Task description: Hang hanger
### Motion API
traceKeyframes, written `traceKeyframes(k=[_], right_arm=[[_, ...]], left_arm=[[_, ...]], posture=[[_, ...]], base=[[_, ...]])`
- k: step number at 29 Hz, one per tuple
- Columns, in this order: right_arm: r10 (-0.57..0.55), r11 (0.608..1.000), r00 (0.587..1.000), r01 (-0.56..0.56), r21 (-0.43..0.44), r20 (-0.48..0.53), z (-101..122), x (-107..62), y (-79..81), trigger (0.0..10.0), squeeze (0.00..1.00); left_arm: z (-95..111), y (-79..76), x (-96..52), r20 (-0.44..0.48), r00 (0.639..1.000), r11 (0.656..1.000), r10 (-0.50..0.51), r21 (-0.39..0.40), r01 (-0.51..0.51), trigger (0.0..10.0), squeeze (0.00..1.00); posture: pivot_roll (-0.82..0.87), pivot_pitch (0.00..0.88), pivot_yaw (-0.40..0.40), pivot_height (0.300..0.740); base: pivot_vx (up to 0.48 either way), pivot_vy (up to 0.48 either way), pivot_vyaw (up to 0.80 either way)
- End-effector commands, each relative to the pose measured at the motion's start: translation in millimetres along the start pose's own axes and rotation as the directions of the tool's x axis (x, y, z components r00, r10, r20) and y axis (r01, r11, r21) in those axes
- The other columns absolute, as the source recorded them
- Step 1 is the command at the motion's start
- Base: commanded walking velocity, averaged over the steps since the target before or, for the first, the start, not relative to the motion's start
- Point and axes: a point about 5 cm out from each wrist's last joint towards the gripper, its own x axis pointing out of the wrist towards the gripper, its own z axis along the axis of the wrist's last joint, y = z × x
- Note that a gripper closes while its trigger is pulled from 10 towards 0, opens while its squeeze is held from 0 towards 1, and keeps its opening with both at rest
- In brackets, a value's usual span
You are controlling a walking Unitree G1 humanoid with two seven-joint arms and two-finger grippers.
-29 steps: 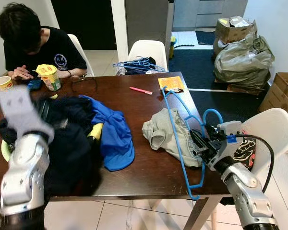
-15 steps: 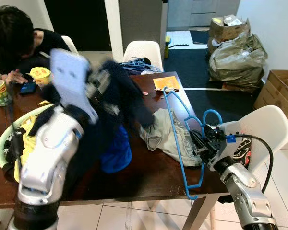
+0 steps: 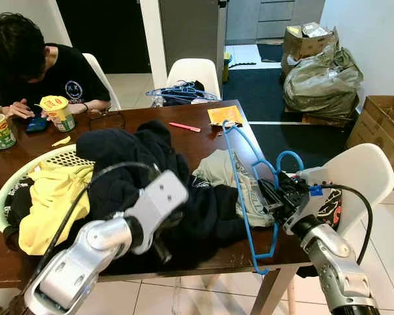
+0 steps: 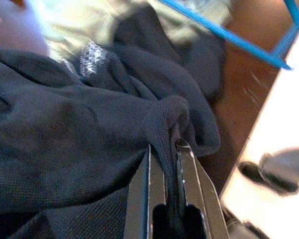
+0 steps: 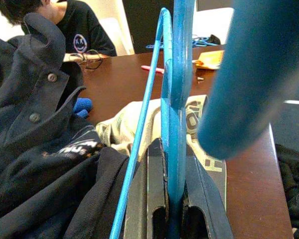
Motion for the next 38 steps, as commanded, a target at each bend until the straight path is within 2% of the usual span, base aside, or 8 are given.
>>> traceKeyframes(k=[1, 15, 17, 19, 26, 28, 29, 38], right_arm=[[-0.006, 1.000, 0.998, 0.007, 0.012, -0.056, -12, -2.6, 0.6, 10.0, 0.00], [-0.008, 1.000, 0.998, 0.009, 0.017, -0.055, -11, -3.5, -0.6, 10.0, 0.00], [-0.009, 1.000, 0.998, 0.010, 0.018, -0.056, -10, -3.3, -0.9, 10.0, 0.00], [-0.009, 1.000, 0.998, 0.010, 0.018, -0.056, -10, -3.3, -0.9, 10.0, 0.00], [-0.010, 1.000, 0.998, 0.011, 0.018, -0.055, -10, -3.0, -0.5, 10.0, 0.00], [-0.010, 1.000, 0.998, 0.011, 0.018, -0.055, -10, -2.7, -0.3, 10.0, 0.00], [-0.010, 1.000, 0.998, 0.012, 0.019, -0.055, -10, -1.8, -0.4, 10.0, 0.00], [-0.010, 1.000, 0.998, 0.011, 0.014, -0.057, -9, -0.1, -1.5, 10.0, 0.00]], left_arm=[[-4, -2.9, -5.8, -0.039, 0.999, 0.999, -0.033, -0.001, 0.033, 10.0, 1.00], [44, 41.1, -27.1, 0.256, 0.949, 0.975, 0.183, -0.171, -0.142, 10.0, 1.00], [70, 89.2, -53.2, 0.418, 0.776, 0.870, 0.473, -0.359, -0.338, 10.0, 1.00], [70, 89.2, -53.2, 0.418, 0.776, 0.870, 0.473, -0.359, -0.338, 10.0, 1.00], [50, 135.9, -78.7, 0.299, 0.616, 0.660, 0.729, -0.544, -0.518, 10.0, 1.00], [38, 143.2, -80.6, 0.246, 0.614, 0.624, 0.750, -0.571, -0.533, 10.0, 0.88], [17, 152.7, -75.9, 0.169, 0.635, 0.580, 0.754, -0.626, -0.522, 10.0, 0.00], [-2, 167.6, -60.4, 0.118, 0.686, 0.541, 0.718, -0.714, -0.444, 10.0, 0.00]], posture=[[-0.03, 0.035, 0.061, 0.740], [-0.03, 0.044, 0.058, 0.740], [-0.03, 0.044, 0.058, 0.740], [-0.03, 0.044, 0.058, 0.740], [-0.03, 0.046, 0.055, 0.740], [-0.03, 0.046, 0.054, 0.740], [-0.02, 0.048, 0.048, 0.740], [-0.03, 0.052, 0.044, 0.740]], base=[[0.000, 0.000, 0.00], [0.000, 0.000, 0.00], [0.000, 0.000, 0.00], [0.000, 0.000, 0.00], [0.000, 0.000, 0.00], [0.000, 0.000, 0.00], [0.000, 0.000, 0.00], [0.000, 0.000, 0.00]])
